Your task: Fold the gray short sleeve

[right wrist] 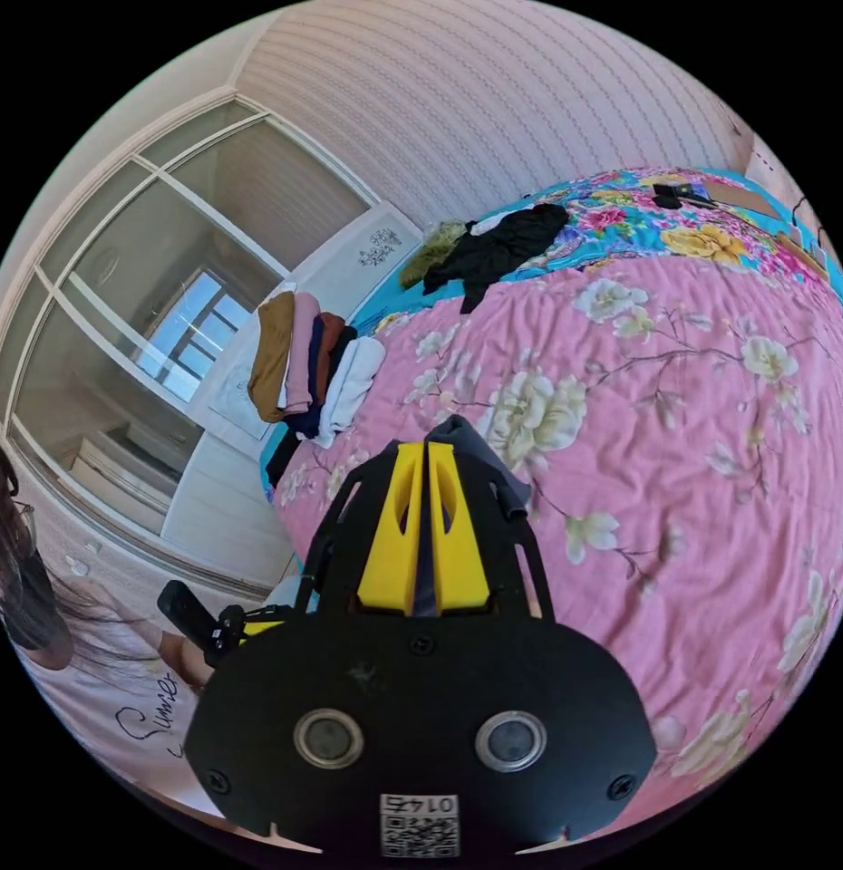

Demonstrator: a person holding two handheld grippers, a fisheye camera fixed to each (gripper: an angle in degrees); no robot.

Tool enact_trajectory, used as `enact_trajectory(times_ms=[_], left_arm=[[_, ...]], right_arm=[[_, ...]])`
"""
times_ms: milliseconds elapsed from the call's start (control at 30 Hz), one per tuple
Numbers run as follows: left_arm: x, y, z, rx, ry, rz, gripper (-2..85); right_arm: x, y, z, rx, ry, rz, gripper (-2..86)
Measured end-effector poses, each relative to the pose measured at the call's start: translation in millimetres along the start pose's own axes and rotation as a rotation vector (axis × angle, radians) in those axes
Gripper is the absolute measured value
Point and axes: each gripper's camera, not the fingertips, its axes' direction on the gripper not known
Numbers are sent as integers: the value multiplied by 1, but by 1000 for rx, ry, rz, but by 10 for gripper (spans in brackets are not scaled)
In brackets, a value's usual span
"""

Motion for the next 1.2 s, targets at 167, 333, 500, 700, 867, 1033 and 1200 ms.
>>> enact_trajectory(times_ms=[167, 333, 500, 700, 867, 1033, 1200], left_arm=[[-59, 6, -29, -41, -142, -192, -2], [-108, 13, -47, -163, -191, -357, 21], [-135, 26, -80, -166, -195, -444, -4], [-125, 18, -89, -202, -309, -321, 25], [-117, 1, -67, -249, -212, -296, 79], [-88, 3, -35, -248, -285, -240, 150], [-61, 6, -17, -322, -367, -95, 106]], right_arm=[[-75, -50, 101, -133, 70, -109, 0], [-100, -57, 188, -286, 137, -99, -5], [-108, -63, 176, -248, 139, -141, -2], [-107, -74, 160, -301, 232, -257, 53], [-112, -74, 183, -421, 263, -351, 135], [-112, -60, 206, -594, 210, -320, 93], [-111, -44, 161, -505, 105, -238, 61]])
